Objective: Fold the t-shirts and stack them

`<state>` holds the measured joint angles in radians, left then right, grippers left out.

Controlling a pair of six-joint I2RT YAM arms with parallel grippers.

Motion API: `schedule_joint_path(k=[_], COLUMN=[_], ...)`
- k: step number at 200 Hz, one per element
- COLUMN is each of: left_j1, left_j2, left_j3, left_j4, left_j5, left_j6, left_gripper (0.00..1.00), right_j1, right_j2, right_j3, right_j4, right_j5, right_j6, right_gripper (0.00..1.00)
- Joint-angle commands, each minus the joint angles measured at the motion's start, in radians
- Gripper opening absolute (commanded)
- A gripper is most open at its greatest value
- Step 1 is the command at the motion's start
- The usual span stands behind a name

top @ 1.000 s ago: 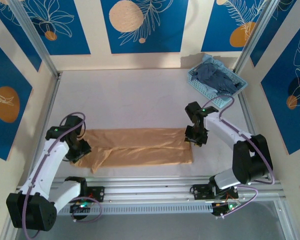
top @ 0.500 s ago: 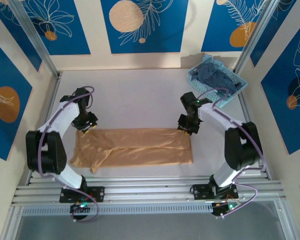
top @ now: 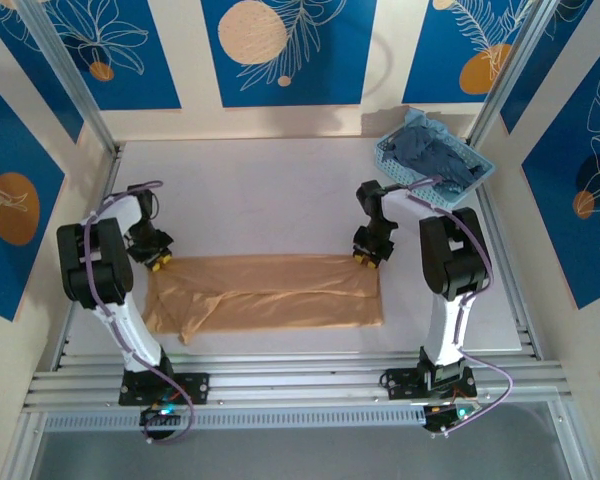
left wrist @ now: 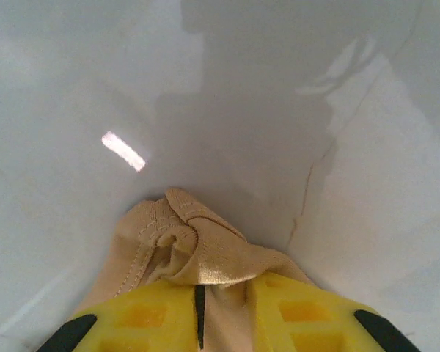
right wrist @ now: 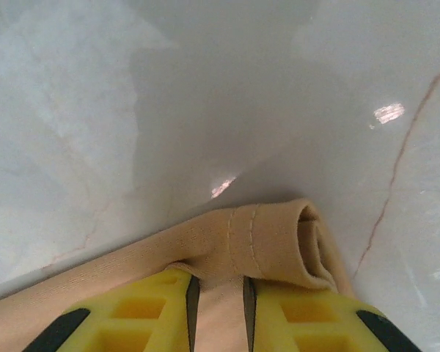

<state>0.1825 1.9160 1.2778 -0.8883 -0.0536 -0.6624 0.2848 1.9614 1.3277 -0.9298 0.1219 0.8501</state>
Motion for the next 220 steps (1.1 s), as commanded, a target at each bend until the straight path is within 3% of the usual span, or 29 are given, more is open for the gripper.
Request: schedule_joint_path(k=[1, 35, 50, 76, 102, 120, 138, 161, 220], left_j1=[0.011, 0.002, -0.013, -0.043, -0.102, -0.156, -0.189, -0.214, -0.265], left_j2=[0.046, 0.074, 0.097, 0.08, -0.052, -0.175, -0.262, -0.288, -0.254], left_j3=[0.023, 0.076, 0.126, 0.206, 0.19, 0.091, -0.043, -0.15, -0.231], left_j4=[0.015, 0.048, 0.047, 0.018, 0.027, 0.084, 0.174, 0.195, 0.21], left_j5=[-0.006, 0.108, 0.148, 0.091, 0.032, 0.086, 0.286, 0.424, 0.445], left_j6=[0.023, -0.009, -0.01, 0.0, 0.08, 0.158, 0.226, 0.281, 0.34], left_gripper=[0.22, 0.24, 0.29, 0.4, 0.49, 0.51, 0.51, 0.48, 0.46], right_j1=[-0.023, -0.063, -0.085, -0.122, -0.111, -0.084, -0.035, 0.037, 0.117], right_j2=[0.051, 0.128, 0.175, 0.236, 0.193, 0.089, -0.032, -0.156, -0.314], right_j3=[0.04, 0.155, 0.23, 0.365, 0.441, 0.396, 0.301, 0.163, -0.022], right_j4=[-0.068, -0.078, -0.088, -0.093, -0.094, -0.046, 0.052, 0.17, 0.246], right_j5=[0.015, -0.017, -0.023, -0.038, -0.024, -0.048, -0.124, -0.247, -0.335], right_j6=[0.02, -0.02, -0.046, -0.106, -0.171, -0.193, -0.216, -0.232, -0.198], right_gripper=[0.26, 0.26, 0.26, 0.27, 0.41, 0.48, 0.53, 0.55, 0.55])
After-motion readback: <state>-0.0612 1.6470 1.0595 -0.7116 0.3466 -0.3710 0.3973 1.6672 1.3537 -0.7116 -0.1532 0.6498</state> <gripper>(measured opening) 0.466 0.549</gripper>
